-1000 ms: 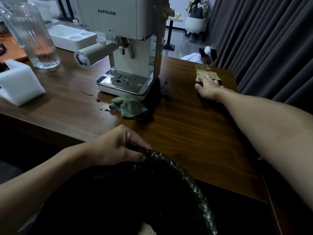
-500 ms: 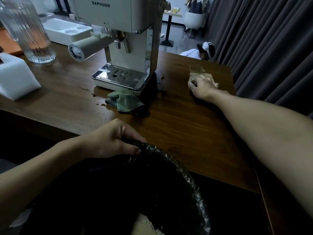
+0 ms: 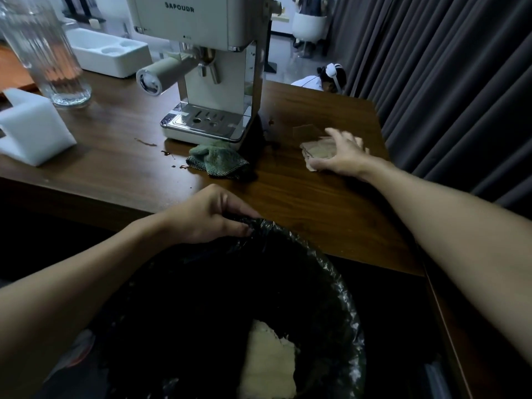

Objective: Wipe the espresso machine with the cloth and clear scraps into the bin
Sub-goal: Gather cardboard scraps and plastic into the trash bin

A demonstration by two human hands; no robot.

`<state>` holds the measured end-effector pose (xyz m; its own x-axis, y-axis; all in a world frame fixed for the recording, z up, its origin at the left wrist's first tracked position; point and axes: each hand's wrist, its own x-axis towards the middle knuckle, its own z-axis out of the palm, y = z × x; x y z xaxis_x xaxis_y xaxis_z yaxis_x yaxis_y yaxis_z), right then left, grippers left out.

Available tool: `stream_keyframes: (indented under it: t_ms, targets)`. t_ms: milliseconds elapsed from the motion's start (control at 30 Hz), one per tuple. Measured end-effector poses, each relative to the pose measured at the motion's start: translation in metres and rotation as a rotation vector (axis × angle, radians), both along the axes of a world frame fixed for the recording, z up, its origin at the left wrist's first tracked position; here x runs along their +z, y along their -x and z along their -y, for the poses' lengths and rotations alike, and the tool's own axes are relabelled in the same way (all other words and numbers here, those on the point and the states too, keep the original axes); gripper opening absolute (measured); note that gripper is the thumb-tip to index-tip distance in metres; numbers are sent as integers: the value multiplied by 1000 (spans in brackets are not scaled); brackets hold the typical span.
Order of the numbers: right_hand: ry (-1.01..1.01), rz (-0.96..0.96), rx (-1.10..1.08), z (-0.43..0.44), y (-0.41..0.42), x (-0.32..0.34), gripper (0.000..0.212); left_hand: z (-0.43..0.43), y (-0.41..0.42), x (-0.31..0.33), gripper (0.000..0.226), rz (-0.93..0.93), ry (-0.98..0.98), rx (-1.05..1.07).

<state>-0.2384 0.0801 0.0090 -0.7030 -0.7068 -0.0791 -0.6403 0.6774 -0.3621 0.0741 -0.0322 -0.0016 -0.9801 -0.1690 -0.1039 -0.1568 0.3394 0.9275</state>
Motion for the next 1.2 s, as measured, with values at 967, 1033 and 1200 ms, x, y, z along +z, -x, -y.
stream_keyframes:
  t_ms: [967,1033,1200]
  targets:
    - [380,639,140,-129,-177,52,31,-21,4,7,16,-96,-19,53]
    - [323,524,116,-134,-183,55,30,-19,12,11,22,-109,-34,26]
    - [384,343,-117,-158,-192,54,33,-19,37,31,34,-141,-88,-85]
